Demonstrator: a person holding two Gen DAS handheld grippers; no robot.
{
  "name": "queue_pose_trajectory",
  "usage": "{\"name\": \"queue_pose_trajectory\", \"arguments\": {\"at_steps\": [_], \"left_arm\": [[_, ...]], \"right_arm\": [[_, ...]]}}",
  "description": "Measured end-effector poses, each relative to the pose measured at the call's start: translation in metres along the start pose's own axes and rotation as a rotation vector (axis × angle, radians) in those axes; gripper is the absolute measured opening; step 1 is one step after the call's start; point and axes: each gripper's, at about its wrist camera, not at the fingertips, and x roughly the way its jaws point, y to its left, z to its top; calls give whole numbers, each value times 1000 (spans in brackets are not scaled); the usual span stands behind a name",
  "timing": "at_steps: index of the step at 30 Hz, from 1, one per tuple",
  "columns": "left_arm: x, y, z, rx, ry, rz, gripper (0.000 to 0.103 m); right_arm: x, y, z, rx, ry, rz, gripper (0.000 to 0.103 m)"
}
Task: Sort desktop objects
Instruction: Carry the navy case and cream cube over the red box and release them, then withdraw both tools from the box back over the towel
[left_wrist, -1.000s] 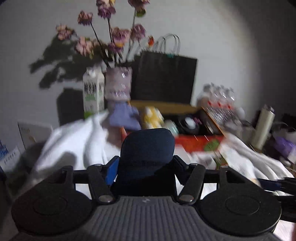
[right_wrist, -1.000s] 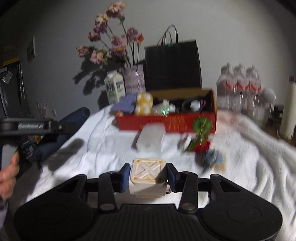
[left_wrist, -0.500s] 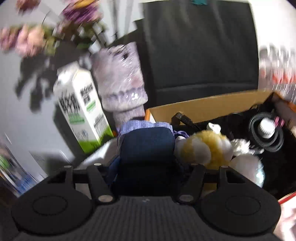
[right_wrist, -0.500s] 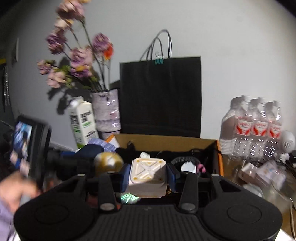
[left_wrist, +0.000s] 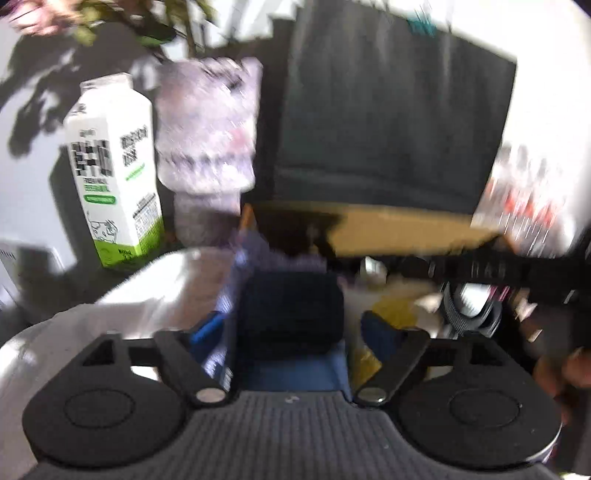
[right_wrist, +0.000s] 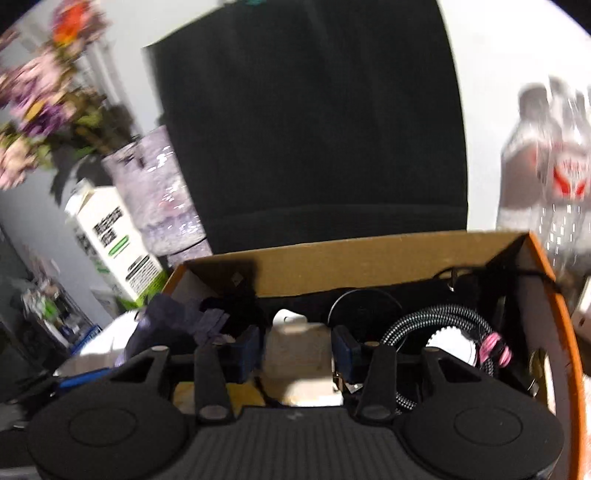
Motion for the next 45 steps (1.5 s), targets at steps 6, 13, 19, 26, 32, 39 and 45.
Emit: {"name": "queue_pose_trajectory", "arguments": {"at_steps": [6, 13, 19, 26, 32, 39, 45], "left_arm": [[-34, 16, 18, -46, -23, 18, 91], [-82, 7, -11, -52, 30, 69, 95], [-147, -15, -77, 54, 12, 76, 99], [-232, -34, -163, 41, -49, 6, 103], [-277, -47, -220, 27, -73, 20, 103], [-321, -50, -269, -37, -78, -27, 103], [-342, -52, -298, -53, -91, 2, 103]], "right_arm": [[-47, 10, -2, -70, -31, -47, 62], [-131, 18, -40, -270, -31, -202, 84], [-213, 11, -101, -303, -80, -237, 90], [-288, 12, -192, -222, -107, -168, 92], [-331, 15, -259, -136, -103, -114, 95], [-371, 35, -320, -159, -108, -113, 96], [-392, 48, -362, -191, -116, -117, 96]]}}
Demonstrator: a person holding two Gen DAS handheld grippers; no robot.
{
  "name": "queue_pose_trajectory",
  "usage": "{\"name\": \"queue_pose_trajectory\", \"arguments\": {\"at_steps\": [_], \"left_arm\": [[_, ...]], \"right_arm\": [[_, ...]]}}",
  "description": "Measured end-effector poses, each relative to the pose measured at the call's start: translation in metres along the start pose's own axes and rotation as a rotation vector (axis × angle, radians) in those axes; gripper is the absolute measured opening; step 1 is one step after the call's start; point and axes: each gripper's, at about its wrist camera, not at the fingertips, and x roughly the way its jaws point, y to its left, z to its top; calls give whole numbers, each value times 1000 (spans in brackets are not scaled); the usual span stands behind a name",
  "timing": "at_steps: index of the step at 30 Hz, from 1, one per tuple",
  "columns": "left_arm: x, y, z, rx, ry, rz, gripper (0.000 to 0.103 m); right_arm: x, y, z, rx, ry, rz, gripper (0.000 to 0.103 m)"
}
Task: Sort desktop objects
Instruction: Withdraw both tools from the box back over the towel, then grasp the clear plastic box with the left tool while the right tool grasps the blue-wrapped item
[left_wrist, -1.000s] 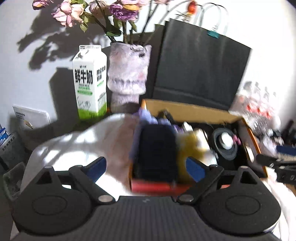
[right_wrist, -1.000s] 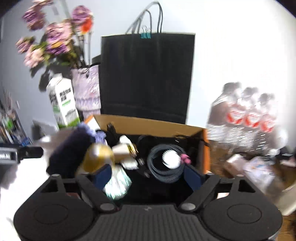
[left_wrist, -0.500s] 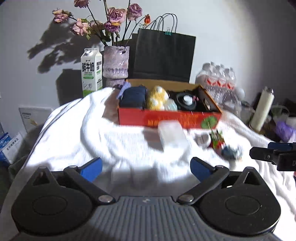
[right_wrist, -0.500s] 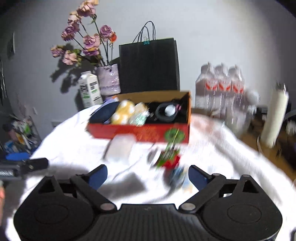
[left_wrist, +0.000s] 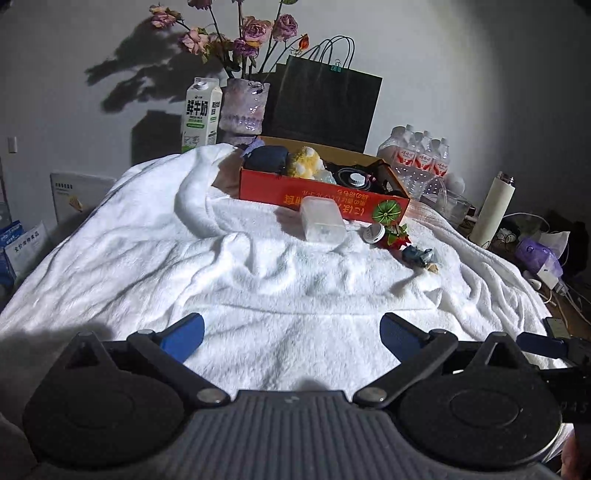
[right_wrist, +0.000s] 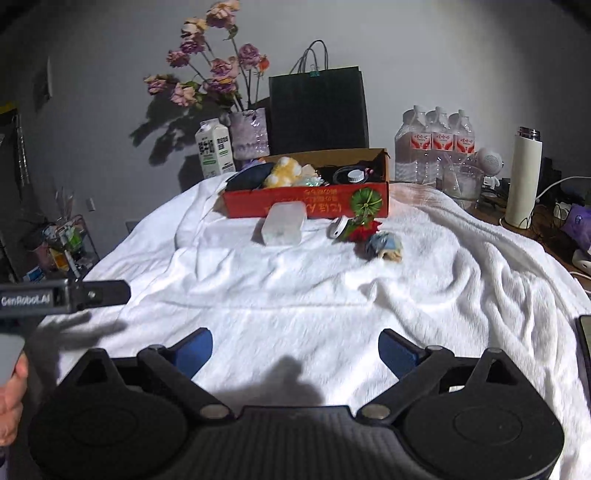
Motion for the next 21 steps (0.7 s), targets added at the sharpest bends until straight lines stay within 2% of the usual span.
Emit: {"name": "queue_pose_trajectory", "arguments": {"at_steps": [5, 12, 17, 21], "left_arm": [[-6, -7, -23, 67, -45, 70, 103], [19, -11, -32, 70, -9, 47, 103], [50, -21, -11, 99, -30, 31, 103], [98, -35, 33, 136, -79, 13, 103]], "right_arm": [[-11, 2, -12, -12, -84, -41, 96], [8, -7, -14, 1, -95, -58, 96], [39, -26, -4, 8, -91, -83, 94], [77, -45, 30, -22, -132, -108, 90]]}}
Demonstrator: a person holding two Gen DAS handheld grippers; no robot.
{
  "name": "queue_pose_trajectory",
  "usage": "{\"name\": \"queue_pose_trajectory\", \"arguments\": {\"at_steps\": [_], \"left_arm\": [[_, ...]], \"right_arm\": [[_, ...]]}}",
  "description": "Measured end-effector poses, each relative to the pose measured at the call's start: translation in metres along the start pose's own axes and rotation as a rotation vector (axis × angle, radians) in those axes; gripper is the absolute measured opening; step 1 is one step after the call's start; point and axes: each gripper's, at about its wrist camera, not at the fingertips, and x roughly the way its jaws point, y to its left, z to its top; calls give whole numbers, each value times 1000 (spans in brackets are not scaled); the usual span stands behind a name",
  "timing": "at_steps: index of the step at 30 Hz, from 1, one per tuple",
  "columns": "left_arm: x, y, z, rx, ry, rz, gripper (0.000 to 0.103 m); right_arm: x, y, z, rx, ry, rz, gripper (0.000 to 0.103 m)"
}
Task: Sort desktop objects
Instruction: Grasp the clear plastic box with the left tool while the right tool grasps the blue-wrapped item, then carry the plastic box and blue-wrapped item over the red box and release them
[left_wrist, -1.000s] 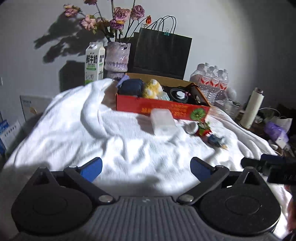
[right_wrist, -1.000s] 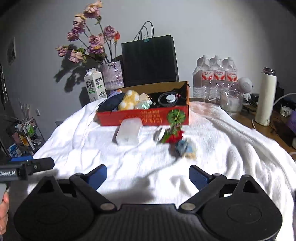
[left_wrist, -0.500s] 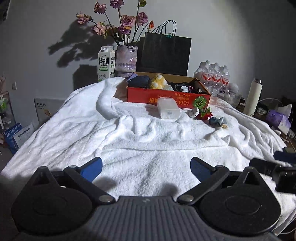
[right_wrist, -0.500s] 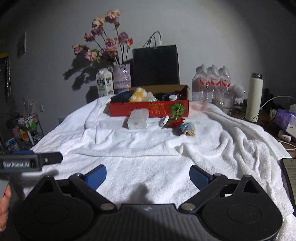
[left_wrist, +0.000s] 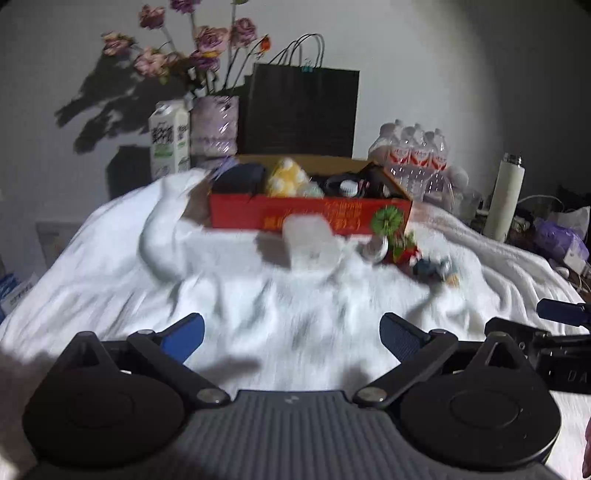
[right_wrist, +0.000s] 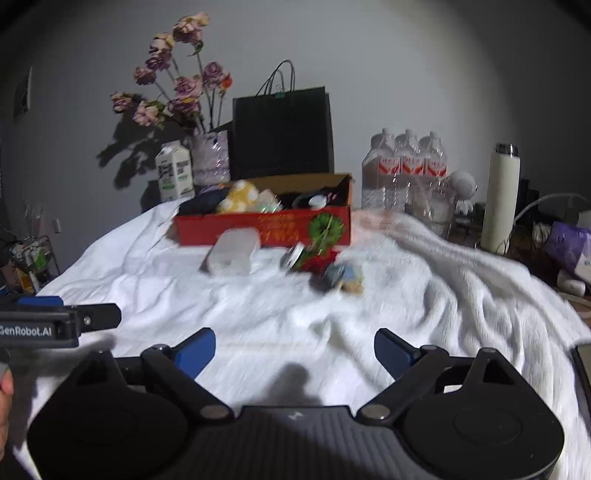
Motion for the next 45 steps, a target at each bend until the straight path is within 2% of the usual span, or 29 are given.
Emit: {"name": "queue_pose_trajectory", "arguments": {"at_steps": [4, 9, 10, 11, 12, 13, 14, 15, 21, 25, 28, 30, 33, 37, 40, 45], "left_arm": [[78, -8, 43, 11, 15, -36, 103], [175, -23, 67, 91, 71, 29, 103], [190, -23, 68, 89, 96, 29, 103], [203, -23, 68, 83, 122, 34, 103], [212, -22, 67, 70, 137, 39, 97], [218, -21, 66, 56, 146, 35, 82], [221, -19, 66, 38, 152, 23, 72], [222, -15, 66, 9, 154, 3, 70], [190, -12, 69, -22, 149, 2, 70], [130, -9, 69, -19, 78, -34, 70], [79, -5, 58, 1, 38, -35, 70], [46, 3, 46, -38, 53, -62, 70], [0, 12, 26, -104, 72, -120, 70], [-43, 7, 5, -73, 60, -97, 70], [-61, 3, -11, -49, 63, -68, 70], [-73, 3, -30, -56, 113, -70, 70]], "right_arm": [[61, -18, 31, -25, 31, -34, 74], [136, -43, 46, 26, 135, -74, 67], [146, -48, 46, 52, 159, -64, 61], [155, -52, 43, 80, 181, -34, 44], [159, -53, 40, 102, 193, 4, 32], [160, -54, 38, 118, 185, 20, 29], [158, -52, 37, 117, 172, 23, 26], [154, -50, 37, 106, 160, 32, 23], [139, -50, 42, 136, 98, 111, 22], [119, -49, 45, 155, 64, 128, 22], [75, -40, 48, 139, -26, 109, 22], [43, -30, 42, 141, -66, 115, 22], [8, -9, 23, 146, -56, 160, 22], [-19, 20, -1, 88, -21, 170, 22], [-35, 31, -15, 85, -6, 189, 22], [-55, 36, -31, 98, 9, 185, 22]]}}
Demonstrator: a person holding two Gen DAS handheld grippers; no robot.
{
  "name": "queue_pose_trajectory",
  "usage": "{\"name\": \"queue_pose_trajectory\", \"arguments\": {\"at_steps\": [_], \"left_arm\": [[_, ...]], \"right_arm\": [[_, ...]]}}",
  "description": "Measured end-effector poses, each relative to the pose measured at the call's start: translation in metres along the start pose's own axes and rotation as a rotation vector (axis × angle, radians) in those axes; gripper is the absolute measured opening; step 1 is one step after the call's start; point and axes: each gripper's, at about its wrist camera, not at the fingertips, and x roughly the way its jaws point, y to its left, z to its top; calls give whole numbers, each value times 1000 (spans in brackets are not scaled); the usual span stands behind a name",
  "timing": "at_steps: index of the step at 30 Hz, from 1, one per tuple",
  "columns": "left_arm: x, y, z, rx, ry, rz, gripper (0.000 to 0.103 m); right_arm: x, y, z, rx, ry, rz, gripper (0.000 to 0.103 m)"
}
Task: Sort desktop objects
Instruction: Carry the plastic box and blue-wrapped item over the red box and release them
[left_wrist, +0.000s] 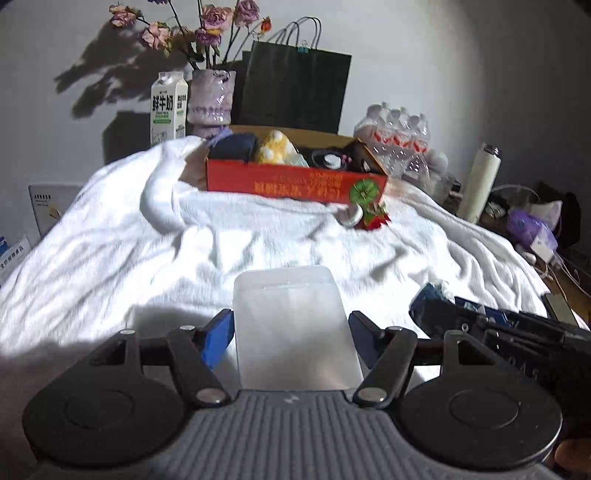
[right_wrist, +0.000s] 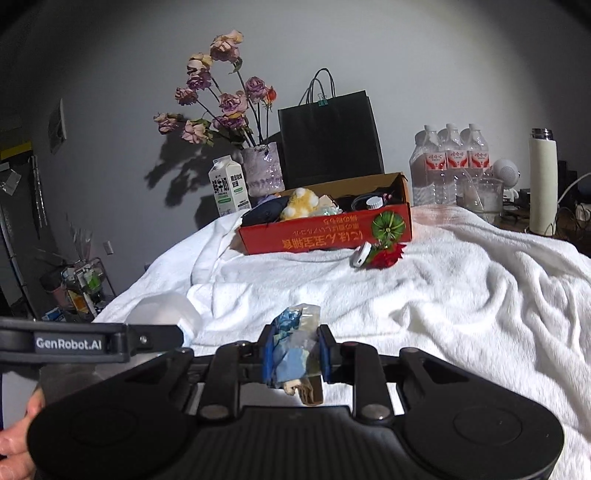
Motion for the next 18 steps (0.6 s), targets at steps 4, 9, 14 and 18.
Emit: {"name": "queue_pose_trajectory", "arguments": {"at_steps": [4, 9, 14, 18], "left_arm": [[-11, 3, -12, -2, -6, -9, 70], [-16, 4, -14, -4, -18, -10, 70], [-8, 5, 18, -11, -56, -82, 70], [17, 4, 77, 8, -107, -110, 70]], "right_arm": [[-13, 7, -3, -8, -16, -13, 22], [-24, 11, -2, -15, -46, -14, 22], [-22, -2, 24, -12, -73, 7, 22], [-4, -19, 73, -31, -128, 2, 22]]}}
